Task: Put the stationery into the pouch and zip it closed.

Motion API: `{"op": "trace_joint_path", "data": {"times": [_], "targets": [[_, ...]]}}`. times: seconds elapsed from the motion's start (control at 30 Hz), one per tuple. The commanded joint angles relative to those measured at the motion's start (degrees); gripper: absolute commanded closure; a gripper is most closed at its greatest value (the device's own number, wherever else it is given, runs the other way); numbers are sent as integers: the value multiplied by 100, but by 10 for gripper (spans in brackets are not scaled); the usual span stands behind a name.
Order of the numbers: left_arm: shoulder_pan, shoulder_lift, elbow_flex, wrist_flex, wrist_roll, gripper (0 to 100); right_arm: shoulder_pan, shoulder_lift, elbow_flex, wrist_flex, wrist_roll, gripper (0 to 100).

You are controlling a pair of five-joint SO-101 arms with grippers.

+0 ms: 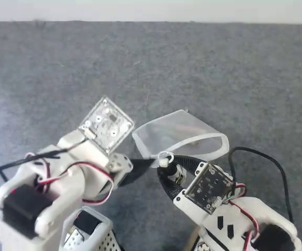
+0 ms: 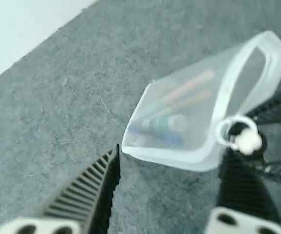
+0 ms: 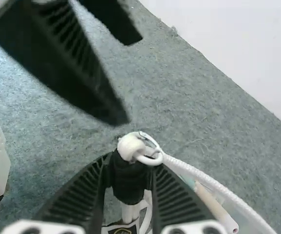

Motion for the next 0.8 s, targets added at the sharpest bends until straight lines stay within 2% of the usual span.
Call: {"op": "trace_joint_path", "data": {"times": [0.0, 0.23, 0.33, 0.5, 0.77], "targets": [[9, -440, 295, 141, -369, 659, 286, -251, -299, -136, 0, 993], [9, -949, 919, -26, -695, 659, 673, -567, -290, -154, 158, 993], [193, -1055, 1446, -413, -712, 659, 664, -567, -290, -154, 158, 993], [1055, -1327, 2387, -1196, -703, 659, 664, -567, -290, -154, 149, 993], [1160, -1556, 3125, -2215, -703, 659, 655, -602, -290, -154, 149, 993]]}}
